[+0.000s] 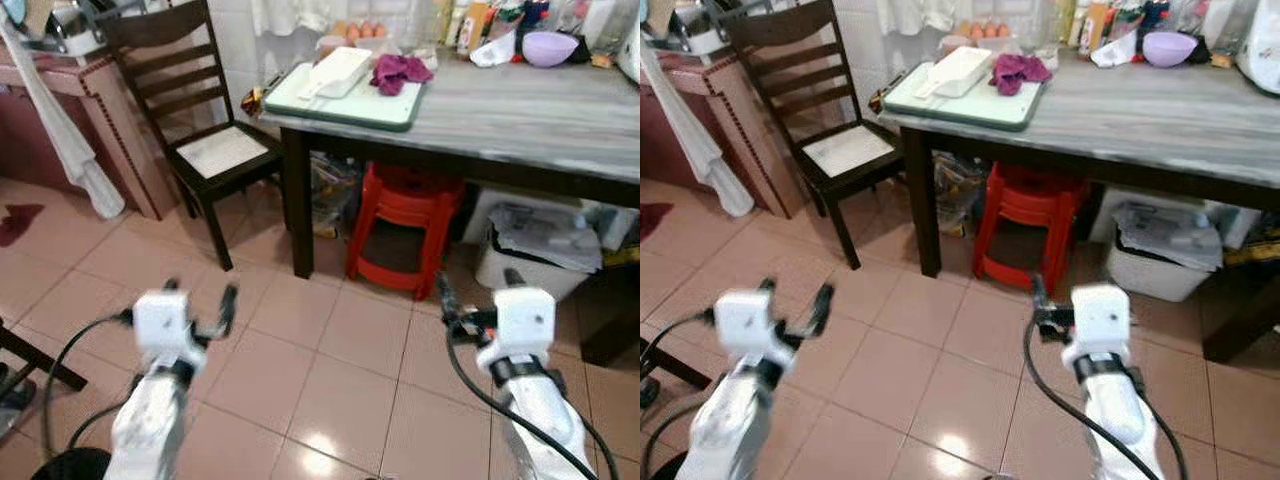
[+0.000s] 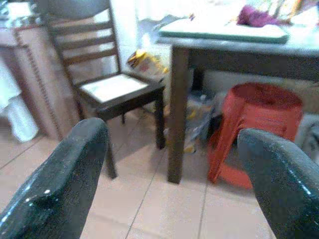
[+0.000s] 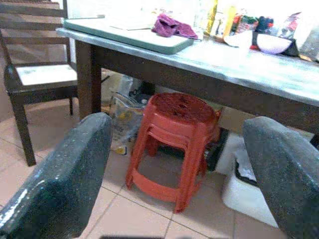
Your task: Setting the table
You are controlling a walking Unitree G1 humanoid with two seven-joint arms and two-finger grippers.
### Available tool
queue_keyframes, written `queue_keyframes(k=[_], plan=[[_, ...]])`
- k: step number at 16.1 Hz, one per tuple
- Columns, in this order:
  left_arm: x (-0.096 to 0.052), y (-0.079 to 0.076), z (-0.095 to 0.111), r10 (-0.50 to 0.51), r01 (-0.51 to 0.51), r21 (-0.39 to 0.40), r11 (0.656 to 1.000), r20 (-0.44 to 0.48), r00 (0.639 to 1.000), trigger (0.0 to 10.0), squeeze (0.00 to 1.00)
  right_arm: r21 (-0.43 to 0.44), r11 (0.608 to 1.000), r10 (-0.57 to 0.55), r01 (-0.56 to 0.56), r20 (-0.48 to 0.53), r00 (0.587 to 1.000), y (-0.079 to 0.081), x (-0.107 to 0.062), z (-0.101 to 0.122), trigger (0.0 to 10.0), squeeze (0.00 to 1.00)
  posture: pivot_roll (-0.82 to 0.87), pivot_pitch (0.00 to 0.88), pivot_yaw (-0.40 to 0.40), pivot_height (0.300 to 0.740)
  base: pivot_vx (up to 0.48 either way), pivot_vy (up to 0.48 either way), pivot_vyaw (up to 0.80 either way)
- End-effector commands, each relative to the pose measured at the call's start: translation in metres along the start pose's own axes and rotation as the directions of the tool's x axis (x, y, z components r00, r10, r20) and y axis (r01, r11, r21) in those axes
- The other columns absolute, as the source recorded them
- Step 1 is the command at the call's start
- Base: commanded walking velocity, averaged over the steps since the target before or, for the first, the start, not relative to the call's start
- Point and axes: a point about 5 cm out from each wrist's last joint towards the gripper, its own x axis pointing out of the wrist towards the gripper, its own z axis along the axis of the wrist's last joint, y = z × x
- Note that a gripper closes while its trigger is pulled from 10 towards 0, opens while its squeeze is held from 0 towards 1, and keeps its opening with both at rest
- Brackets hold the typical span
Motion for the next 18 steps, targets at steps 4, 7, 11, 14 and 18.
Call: queue_keyframes(k=[4, 7, 11, 14, 18], plan=[[-0.01, 0.009, -0.004, 0.024, -0.024, 0.022, 0.999, -0.015, 1.0, 10.0, 0.0, -0.028, 1.0, 0.01, -0.01, 0.01, 1.0, -0.001, -0.014, 0.002, 10.0, 0.0, -0.1, 0.103, 0.025, 0.74, 0.0, 0.0, 0.0], [-0.007, 0.005, -0.003, -0.001, 0.001, 0.024, 1.0, -0.018, 1.0, 10.0, 0.0, -0.037, 0.999, 0.022, -0.022, 0.01, 1.0, 0.001, -0.011, 0.002, 10.0, 0.0, -0.1, 0.102, 0.023, 0.74, 0.0, 0.0, -0.27], [-0.007, -0.001, -0.002, -0.028, 0.028, 0.017, 0.999, -0.022, 0.999, 10.0, 0.0, -0.05, 0.998, 0.024, -0.024, 0.011, 1.0, 0.0, -0.009, 0.005, 10.0, 0.0, -0.11, 0.109, 0.02, 0.74, 0.0, 0.0, -0.8], [-0.006, -0.002, -0.002, -0.037, 0.037, 0.01, 0.999, -0.026, 0.999, 10.0, 0.0, -0.048, 0.998, 0.035, -0.034, 0.019, 0.999, 0.001, -0.008, 0.005, 10.0, 0.0, -0.11, 0.113, 0.02, 0.74, 0.0, 0.0, -0.27], [-0.002, -0.006, 0.0, -0.053, 0.053, 0.003, 0.999, -0.021, 0.998, 10.0, 0.0, -0.051, 0.997, 0.051, -0.049, 0.027, 0.998, 0.005, -0.006, 0.006, 10.0, 0.0, -0.1, 0.11, 0.025, 0.74, 0.0, -0.25, 0.0]])
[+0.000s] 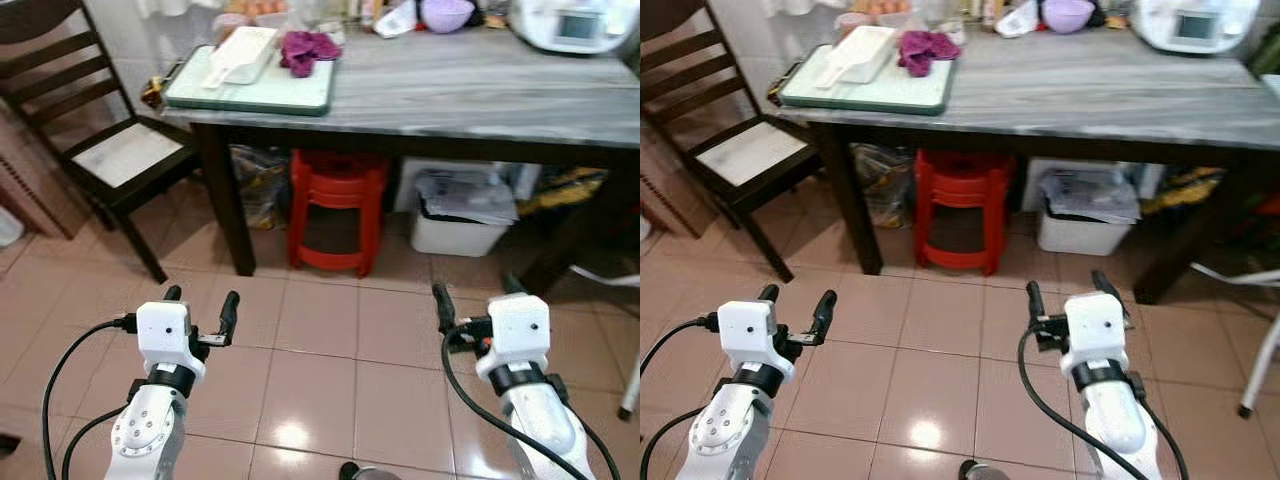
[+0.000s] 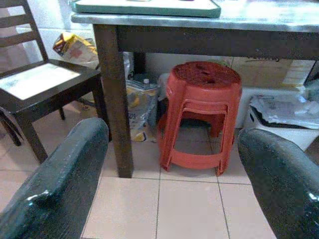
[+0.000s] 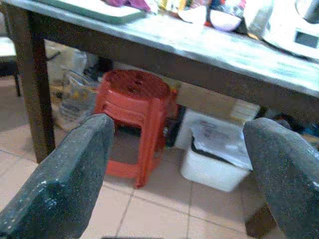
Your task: Setting the table
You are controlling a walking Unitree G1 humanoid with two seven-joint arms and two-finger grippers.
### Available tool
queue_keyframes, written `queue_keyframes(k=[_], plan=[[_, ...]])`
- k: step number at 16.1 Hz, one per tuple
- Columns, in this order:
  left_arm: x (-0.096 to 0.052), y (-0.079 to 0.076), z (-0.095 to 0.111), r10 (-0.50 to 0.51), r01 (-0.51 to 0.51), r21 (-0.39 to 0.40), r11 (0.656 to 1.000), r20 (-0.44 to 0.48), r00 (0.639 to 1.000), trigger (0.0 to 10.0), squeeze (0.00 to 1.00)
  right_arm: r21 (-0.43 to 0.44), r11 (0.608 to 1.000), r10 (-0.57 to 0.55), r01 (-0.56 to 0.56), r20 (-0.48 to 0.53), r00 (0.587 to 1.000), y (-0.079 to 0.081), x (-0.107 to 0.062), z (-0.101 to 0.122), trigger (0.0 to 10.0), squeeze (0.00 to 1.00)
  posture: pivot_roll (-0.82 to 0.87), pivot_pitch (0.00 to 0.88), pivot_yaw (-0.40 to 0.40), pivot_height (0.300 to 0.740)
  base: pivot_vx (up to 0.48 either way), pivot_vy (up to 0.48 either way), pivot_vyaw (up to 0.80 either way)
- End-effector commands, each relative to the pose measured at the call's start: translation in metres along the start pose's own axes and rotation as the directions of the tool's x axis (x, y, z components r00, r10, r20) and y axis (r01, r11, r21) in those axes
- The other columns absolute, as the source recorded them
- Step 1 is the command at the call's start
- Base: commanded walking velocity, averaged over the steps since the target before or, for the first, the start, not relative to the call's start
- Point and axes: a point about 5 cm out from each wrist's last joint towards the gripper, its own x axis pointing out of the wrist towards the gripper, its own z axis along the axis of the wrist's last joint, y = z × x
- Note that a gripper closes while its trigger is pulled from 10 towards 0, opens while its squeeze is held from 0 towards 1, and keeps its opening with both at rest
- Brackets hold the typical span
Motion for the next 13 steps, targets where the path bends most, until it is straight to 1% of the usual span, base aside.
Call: queue_keyframes(k=[1, 10, 12, 13], plan=[[0.0013, -0.0002, 0.0018, -0.007, 0.007, 0.002, 1.0, -0.001, 1.0, 10.0, 0.0, -0.007, 1.0, 0.001, -0.001, 0.013, 1.0, 0.0002, -0.0003, 0.0023, 10.0, 0.0, -0.11, 0.111, 0.027, 0.74, 0.0, -0.255, 0.0], [0.0027, -0.0027, -0.0001, -0.019, 0.019, -0.003, 1.0, -0.008, 1.0, 10.0, 0.0, -0.011, 0.999, 0.03, -0.03, 0.021, 0.999, 0.0038, 0.0045, 0.0038, 10.0, 0.0, -0.11, 0.116, 0.02, 0.74, 0.0, -0.291, 0.0], [0.0033, -0.0034, -0.0002, -0.021, 0.021, -0.003, 1.0, -0.008, 1.0, 10.0, 0.0, -0.012, 0.999, 0.032, -0.031, 0.024, 0.999, 0.0035, 0.0055, 0.0042, 10.0, 0.0, -0.11, 0.116, 0.018, 0.74, 0.0, -0.307, -0.51], [0.0037, -0.0038, -0.0001, -0.023, 0.023, -0.003, 1.0, -0.008, 1.0, 10.0, 0.0, -0.013, 0.999, 0.034, -0.034, 0.026, 0.999, 0.0036, 0.0058, 0.0043, 10.0, 0.0, -0.11, 0.117, 0.018, 0.74, 0.0, -0.307, 0.0]])
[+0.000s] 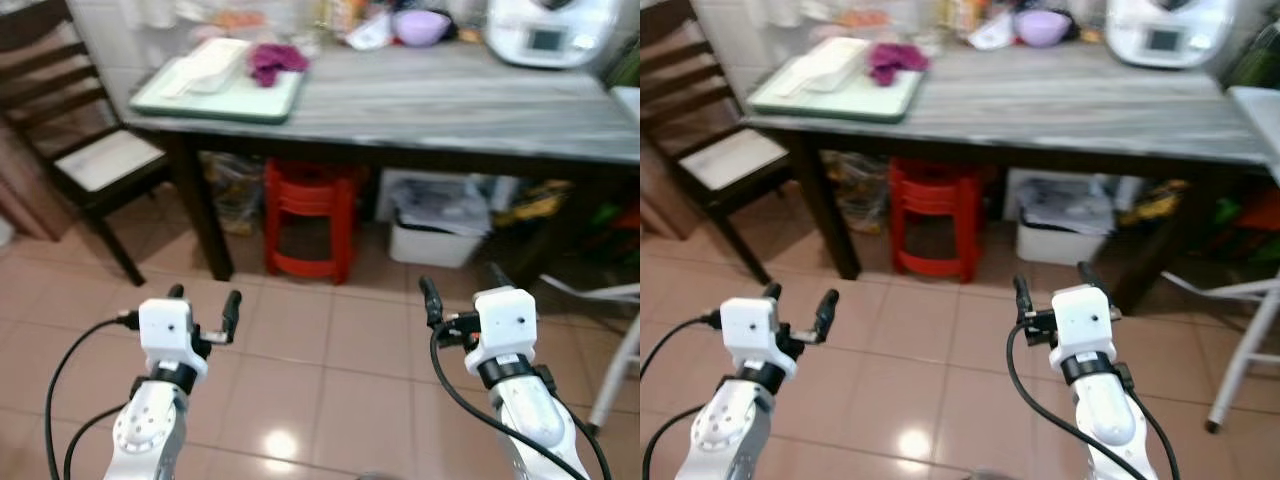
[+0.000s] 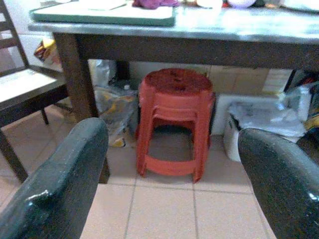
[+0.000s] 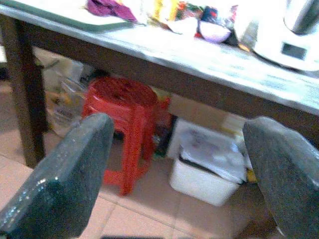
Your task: Setting the table
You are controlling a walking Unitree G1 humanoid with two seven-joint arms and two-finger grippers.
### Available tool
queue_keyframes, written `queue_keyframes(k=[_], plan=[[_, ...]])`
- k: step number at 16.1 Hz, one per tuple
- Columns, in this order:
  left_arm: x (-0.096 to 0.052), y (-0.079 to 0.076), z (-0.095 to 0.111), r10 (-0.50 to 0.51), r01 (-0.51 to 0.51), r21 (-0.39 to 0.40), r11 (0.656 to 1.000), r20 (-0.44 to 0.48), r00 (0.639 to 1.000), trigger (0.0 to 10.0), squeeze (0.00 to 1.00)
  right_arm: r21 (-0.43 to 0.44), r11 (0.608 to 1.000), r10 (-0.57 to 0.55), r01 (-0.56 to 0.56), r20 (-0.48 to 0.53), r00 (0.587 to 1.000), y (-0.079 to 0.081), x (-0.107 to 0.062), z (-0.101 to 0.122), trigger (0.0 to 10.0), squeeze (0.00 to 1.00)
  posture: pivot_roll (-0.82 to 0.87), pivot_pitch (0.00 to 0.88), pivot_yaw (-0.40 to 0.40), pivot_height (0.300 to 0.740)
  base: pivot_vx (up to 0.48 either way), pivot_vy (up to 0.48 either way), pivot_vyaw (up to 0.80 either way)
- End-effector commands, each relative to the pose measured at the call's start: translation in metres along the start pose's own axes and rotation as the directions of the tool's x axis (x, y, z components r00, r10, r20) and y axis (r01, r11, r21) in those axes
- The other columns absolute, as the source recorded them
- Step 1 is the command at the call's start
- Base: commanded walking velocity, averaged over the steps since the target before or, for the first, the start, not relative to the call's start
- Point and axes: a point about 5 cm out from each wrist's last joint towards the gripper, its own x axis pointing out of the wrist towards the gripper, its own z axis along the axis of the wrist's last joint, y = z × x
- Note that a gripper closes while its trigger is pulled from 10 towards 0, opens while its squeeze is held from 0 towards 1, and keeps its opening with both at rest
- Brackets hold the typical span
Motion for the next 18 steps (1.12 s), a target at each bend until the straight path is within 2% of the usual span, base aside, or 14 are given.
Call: queue_keyframes(k=[1, 18], plan=[[-0.0004, -0.0015, -0.0013, -0.01, 0.01, 0.004, 1.0, -0.008, 1.0, 10.0, 0.0, -0.005, 1.0, 0.003, -0.003, 0.006, 1.0, -0.0022, 0.0011, 0.0013, 10.0, 0.0, -0.11, 0.116, 0.018, 0.74, 0.0, -0.307, 0.0], [0.0042, -0.0051, -0.0009, -0.048, 0.048, 0.022, 0.999, -0.007, 0.999, 10.0, 0.0, -0.026, 1.0, 0.01, -0.009, 0.029, 1.0, -0.0003, 0.0068, 0.0051, 10.0, 0.0, -0.11, 0.116, 0.023, 0.74, 0.0, -0.324, 0.0]])
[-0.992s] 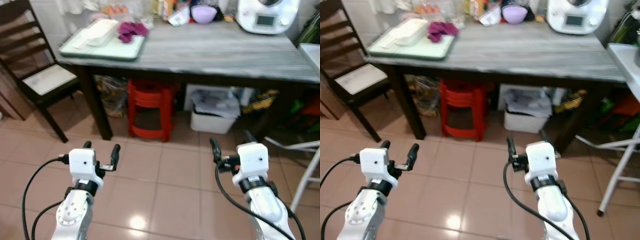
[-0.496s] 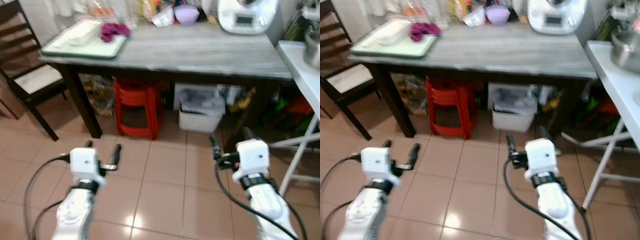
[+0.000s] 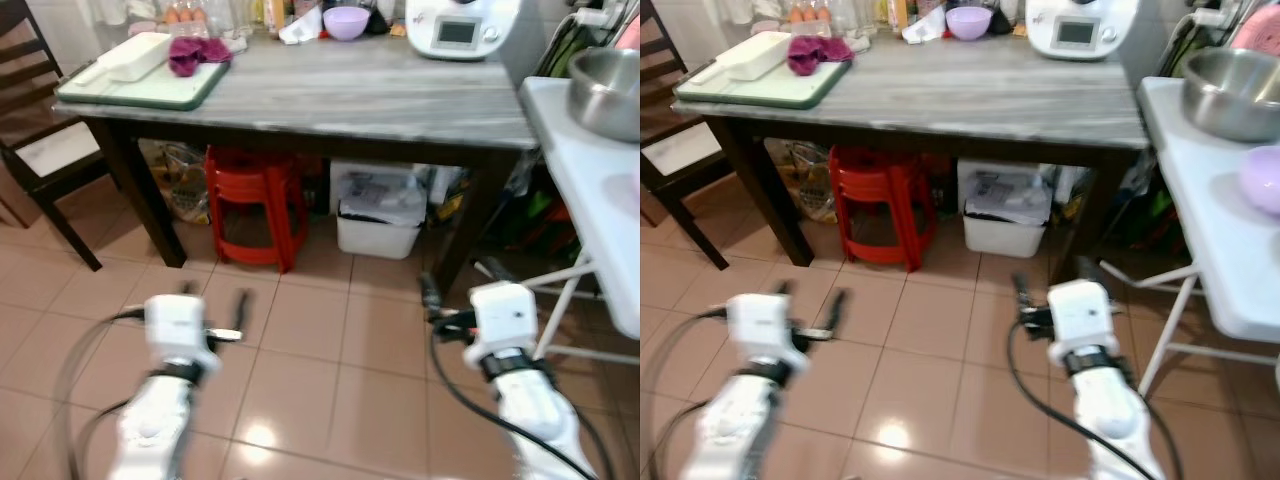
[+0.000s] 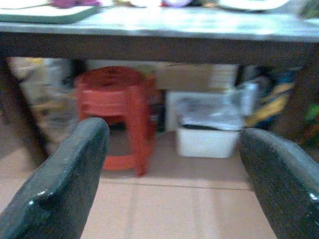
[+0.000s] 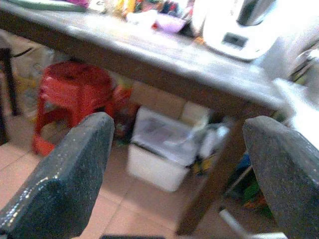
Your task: Setting the table
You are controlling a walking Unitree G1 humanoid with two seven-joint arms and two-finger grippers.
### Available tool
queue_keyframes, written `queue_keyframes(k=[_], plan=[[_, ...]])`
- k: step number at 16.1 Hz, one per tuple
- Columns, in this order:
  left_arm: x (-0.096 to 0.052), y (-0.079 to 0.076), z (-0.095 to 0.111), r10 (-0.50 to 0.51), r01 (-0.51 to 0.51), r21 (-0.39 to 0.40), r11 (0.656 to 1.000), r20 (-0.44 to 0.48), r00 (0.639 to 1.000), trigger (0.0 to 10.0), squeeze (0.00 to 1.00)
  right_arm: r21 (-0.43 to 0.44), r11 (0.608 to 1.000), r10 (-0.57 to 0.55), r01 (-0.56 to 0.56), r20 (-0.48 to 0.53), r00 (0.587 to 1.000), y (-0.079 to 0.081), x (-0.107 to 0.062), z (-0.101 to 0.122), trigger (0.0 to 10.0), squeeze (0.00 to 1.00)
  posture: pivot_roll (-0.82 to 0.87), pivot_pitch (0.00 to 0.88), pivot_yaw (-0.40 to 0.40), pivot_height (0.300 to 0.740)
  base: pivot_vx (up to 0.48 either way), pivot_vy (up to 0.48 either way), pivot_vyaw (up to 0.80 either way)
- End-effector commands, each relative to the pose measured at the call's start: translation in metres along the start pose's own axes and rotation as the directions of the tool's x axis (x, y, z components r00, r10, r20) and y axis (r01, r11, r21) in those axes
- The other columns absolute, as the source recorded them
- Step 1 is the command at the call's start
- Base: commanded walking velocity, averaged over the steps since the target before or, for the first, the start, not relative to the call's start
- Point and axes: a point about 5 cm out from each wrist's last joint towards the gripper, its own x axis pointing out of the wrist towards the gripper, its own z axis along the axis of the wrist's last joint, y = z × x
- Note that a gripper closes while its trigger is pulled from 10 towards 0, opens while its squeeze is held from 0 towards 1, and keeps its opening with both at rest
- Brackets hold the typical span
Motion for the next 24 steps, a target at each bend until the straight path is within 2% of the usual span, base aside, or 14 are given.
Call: queue_keyframes(k=[1, 19, 22, 24], plan=[[-0.002, 0.01, 0.0, 0.024, -0.024, 0.028, 0.999, -0.006, 1.0, 10.0, 0.0, 0.007, 1.0, 0.013, -0.013, 0.015, 1.0, 0.004, 0.001, 0.003, 10.0, 0.0, -0.11, 0.116, 0.023, 0.74, 0.0, -0.36, 0.0], [0.006, 0.006, 0.001, 0.018, -0.018, 0.012, 1.0, 0.005, 1.0, 10.0, 0.0, 0.01, 1.0, -0.002, 0.002, 0.026, 1.0, 0.003, 0.004, 0.003, 10.0, 0.0, -0.12, 0.11, 0.025, 0.74, 0.0, -0.363, 0.0], [0.007, 0.005, 0.002, 0.018, -0.018, 0.011, 1.0, 0.009, 1.0, 10.0, 0.0, 0.087, 0.996, -0.022, 0.02, 0.02, 1.0, 0.003, 0.004, 0.004, 10.0, 0.0, -0.12, 0.11, 0.026, 0.74, 0.0, -0.363, 0.0], [0.01, 0.007, 0.003, 0.03, -0.03, 0.011, 0.999, 0.018, 0.999, 10.0, 0.0, 0.188, 0.982, -0.029, 0.028, -0.001, 1.0, 0.004, 0.004, 0.002, 10.0, 0.0, -0.12, 0.11, 0.027, 0.74, 0.0, -0.362, 0.0]])
